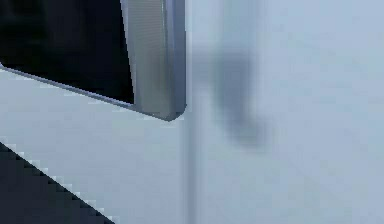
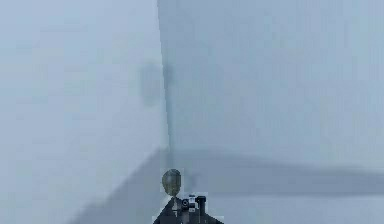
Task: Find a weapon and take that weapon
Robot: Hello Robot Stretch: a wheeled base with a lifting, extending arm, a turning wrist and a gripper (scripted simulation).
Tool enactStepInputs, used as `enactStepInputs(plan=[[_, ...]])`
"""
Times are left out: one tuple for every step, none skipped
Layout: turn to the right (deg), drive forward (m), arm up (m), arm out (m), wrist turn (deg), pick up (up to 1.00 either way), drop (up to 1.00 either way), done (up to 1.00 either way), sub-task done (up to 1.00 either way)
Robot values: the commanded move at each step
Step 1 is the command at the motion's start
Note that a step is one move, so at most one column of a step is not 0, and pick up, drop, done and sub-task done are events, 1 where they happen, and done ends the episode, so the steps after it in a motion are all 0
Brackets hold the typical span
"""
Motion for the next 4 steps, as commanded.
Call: enactStepInputs(plan=[[0.0,0.00,0.00,0.00,45.0,0.00,0.00,0.00,0.00],[0.0,0.00,0.00,0.00,45.0,0.00,0.00,0.00,0.00],[0.0,0.00,0.00,0.00,45.0,0.00,0.00,0.00,0.00],[0.0,0.00,0.00,0.00,18.0,0.00,0.00,0.00,0.00]])
